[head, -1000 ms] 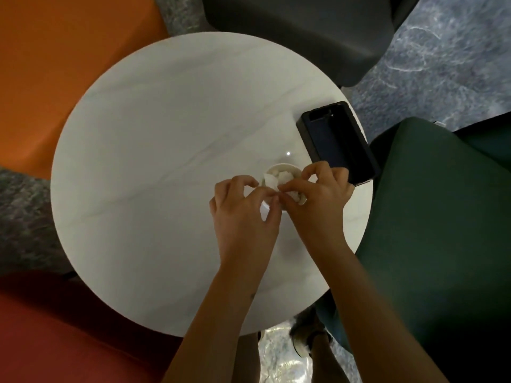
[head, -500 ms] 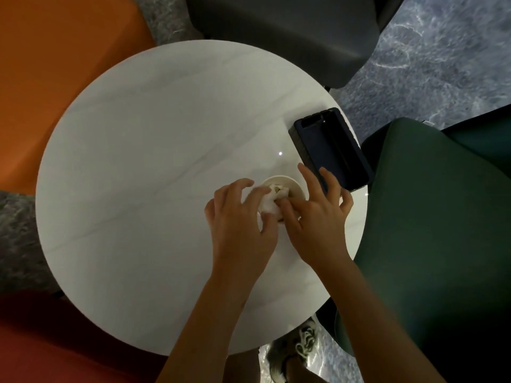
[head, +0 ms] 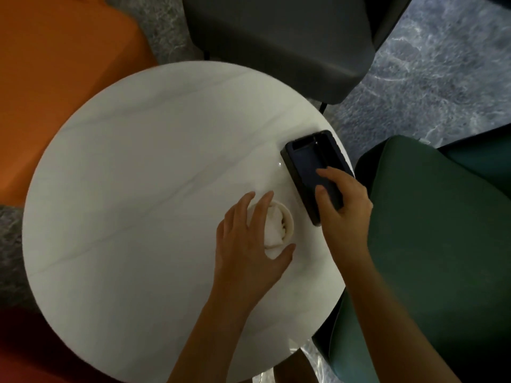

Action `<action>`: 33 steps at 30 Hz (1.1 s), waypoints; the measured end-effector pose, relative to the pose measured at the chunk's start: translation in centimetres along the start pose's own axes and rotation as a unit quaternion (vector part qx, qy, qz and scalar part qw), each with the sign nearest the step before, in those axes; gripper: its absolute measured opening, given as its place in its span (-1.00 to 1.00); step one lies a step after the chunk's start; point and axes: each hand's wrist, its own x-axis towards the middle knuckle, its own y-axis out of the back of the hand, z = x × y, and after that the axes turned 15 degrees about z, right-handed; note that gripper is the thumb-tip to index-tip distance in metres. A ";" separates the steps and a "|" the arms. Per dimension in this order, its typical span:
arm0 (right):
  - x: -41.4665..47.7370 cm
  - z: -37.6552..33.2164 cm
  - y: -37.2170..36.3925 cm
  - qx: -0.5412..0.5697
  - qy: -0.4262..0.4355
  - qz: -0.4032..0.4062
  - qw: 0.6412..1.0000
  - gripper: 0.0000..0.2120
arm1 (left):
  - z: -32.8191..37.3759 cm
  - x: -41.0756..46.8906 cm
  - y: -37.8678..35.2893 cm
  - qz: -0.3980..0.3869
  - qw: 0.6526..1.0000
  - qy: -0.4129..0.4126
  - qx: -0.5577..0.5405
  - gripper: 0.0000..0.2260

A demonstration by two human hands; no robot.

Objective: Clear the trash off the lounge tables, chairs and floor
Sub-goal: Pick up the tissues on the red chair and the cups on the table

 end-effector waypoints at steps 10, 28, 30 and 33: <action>5.0 4.4 -4.3 -0.292 0.024 -0.130 0.947 0.03 | 0.7 2.1 -1.7 -0.017 0.999 0.022 0.024 -0.35; 10.2 -9.2 8.3 -0.185 0.048 -0.035 0.981 -0.08 | 12.2 9.9 9.8 0.085 0.996 -0.027 0.003 -0.28; 9.9 -10.6 11.6 -0.178 0.036 0.004 0.983 -0.09 | 14.4 9.8 11.2 0.081 0.995 -0.055 0.006 -0.27; 9.1 -12.0 17.0 -0.176 0.020 0.068 0.982 -0.11 | 18.1 9.4 13.0 0.063 0.993 -0.101 0.008 -0.27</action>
